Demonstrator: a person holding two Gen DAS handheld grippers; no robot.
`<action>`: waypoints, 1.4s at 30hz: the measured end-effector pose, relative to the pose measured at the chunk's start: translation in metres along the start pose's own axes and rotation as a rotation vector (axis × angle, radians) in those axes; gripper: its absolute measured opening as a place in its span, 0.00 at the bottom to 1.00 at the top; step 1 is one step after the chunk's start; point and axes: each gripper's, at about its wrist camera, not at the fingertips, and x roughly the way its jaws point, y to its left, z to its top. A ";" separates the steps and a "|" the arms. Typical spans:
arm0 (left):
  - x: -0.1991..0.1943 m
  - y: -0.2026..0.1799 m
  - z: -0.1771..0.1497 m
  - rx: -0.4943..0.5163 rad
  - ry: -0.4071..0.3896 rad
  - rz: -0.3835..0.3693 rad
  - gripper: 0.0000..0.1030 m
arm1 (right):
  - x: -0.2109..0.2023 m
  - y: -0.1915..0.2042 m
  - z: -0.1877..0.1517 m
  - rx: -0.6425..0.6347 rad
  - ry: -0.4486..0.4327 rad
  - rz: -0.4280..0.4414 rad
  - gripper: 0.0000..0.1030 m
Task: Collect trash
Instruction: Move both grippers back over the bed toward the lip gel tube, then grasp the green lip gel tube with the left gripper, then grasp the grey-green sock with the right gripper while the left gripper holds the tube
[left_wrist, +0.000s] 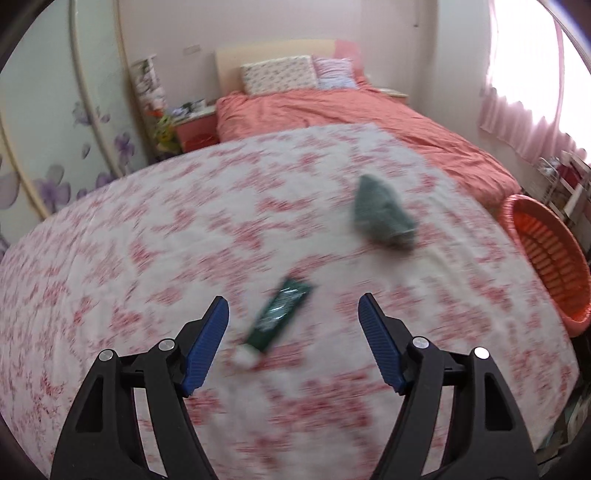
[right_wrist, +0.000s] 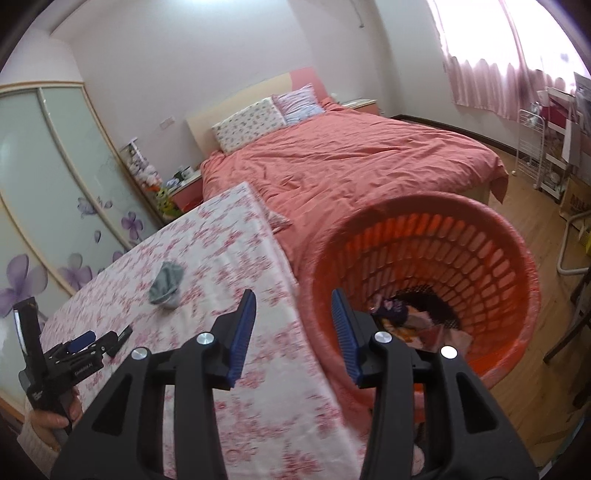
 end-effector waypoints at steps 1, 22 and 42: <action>0.003 0.005 -0.001 -0.008 0.008 0.002 0.70 | 0.001 0.005 -0.001 -0.006 0.005 0.004 0.41; 0.028 0.022 -0.003 -0.086 0.080 -0.117 0.42 | 0.023 0.074 -0.011 -0.128 0.069 0.057 0.45; 0.030 0.050 -0.003 -0.121 0.074 -0.020 0.20 | 0.083 0.139 -0.004 -0.208 0.150 0.107 0.46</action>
